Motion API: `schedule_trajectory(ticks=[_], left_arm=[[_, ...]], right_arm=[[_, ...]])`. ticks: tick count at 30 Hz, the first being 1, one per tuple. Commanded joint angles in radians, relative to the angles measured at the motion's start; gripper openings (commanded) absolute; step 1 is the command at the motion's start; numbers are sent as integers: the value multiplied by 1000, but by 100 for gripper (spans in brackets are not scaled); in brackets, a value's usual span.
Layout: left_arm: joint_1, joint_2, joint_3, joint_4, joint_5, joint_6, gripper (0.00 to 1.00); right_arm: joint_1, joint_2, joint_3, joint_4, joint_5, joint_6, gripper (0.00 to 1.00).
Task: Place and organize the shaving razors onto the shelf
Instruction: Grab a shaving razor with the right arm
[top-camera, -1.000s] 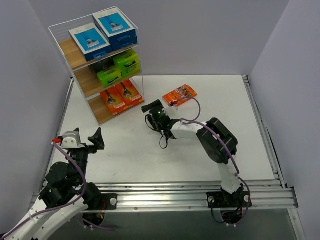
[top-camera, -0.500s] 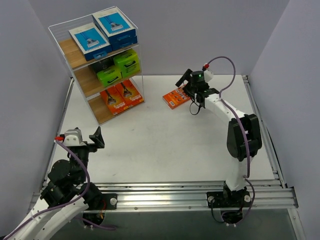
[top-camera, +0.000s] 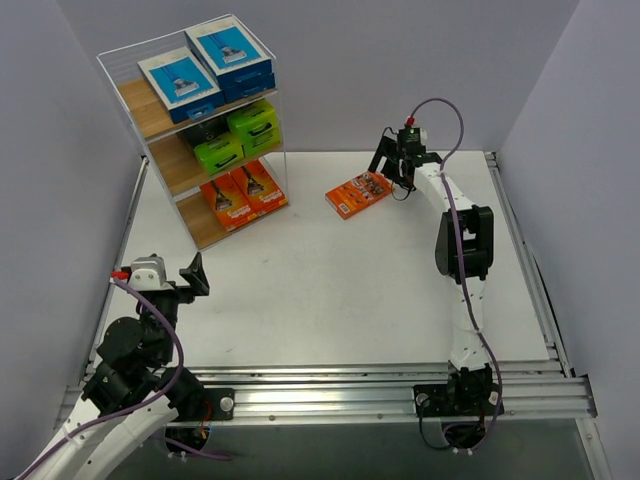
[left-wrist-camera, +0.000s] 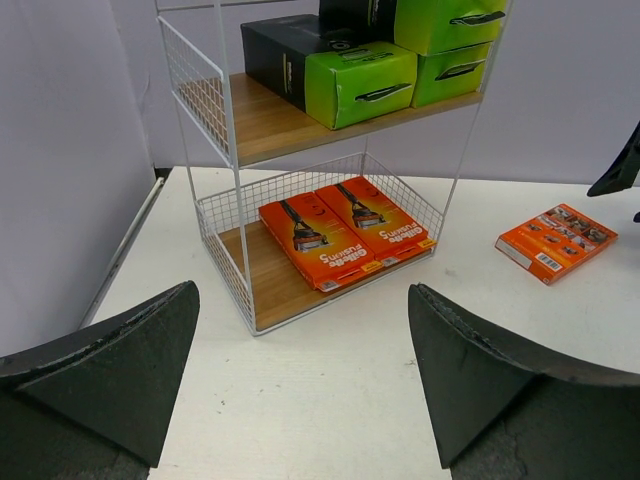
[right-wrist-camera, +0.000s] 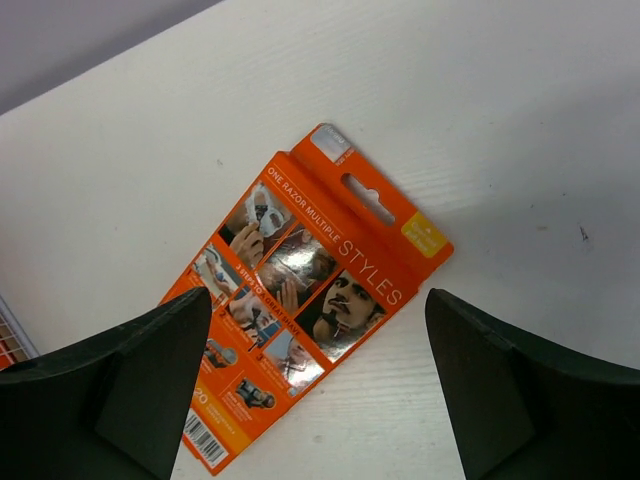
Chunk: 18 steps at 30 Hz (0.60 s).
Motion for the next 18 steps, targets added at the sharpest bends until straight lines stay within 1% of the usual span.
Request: schedule_trajectory(ticks=[1, 5, 8, 18], left_arm=[[7, 13, 37, 4, 29, -1, 94], [13, 12, 33, 10, 1, 0, 94], [30, 6, 31, 10, 10, -1, 94], [37, 6, 33, 12, 33, -8, 94]], right_arm=[[-16, 25, 89, -22, -57, -84, 82], [-21, 80, 139, -7, -78, -109, 78], [-21, 111, 161, -1, -89, -116, 76], [-5, 145, 115, 25, -85, -141, 68]])
